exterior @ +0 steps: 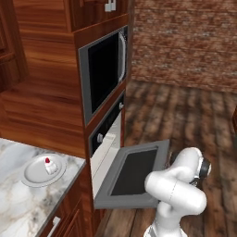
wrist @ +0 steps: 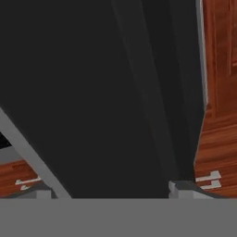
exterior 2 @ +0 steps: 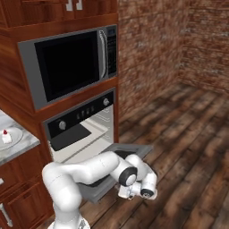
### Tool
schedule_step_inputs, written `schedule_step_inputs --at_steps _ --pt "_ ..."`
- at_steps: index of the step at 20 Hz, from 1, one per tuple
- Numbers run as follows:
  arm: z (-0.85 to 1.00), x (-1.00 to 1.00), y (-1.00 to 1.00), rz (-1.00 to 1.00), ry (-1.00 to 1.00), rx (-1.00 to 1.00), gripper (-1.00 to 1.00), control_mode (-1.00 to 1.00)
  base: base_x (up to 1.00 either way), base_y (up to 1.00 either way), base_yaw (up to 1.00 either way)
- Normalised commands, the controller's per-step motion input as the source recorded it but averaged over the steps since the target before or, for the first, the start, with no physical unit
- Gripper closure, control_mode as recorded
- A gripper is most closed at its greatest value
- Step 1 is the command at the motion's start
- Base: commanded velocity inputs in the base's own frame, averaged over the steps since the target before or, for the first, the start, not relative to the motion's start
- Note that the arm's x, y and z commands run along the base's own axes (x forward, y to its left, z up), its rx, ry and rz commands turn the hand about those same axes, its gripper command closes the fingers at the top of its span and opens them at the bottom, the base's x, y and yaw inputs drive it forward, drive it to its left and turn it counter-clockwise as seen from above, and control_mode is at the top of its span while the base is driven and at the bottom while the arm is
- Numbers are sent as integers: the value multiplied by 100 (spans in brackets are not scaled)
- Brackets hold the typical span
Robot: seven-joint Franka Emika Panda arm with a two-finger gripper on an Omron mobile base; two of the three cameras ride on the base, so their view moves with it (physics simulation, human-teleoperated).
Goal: Take the baked cake out of the oven and place it on the plate for cooling. Then close the oven door.
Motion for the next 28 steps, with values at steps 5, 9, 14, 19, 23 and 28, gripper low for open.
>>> schedule_step_inputs --at_steps 5,9,14,19,23,28 --pt "64 0 67 3 -10 23 -100 -100 0 0 0" --pt "61 0 72 2 -9 18 -100 -100 0 0 0" --pt "58 0 76 2 -7 16 -100 -100 0 0 0" --pt "55 0 83 1 -4 15 -100 -100 0 0 0" --pt "49 0 85 2 0 18 -100 -100 0 0 0" --pt "39 6 81 5 1 27 -100 -100 0 0 0"
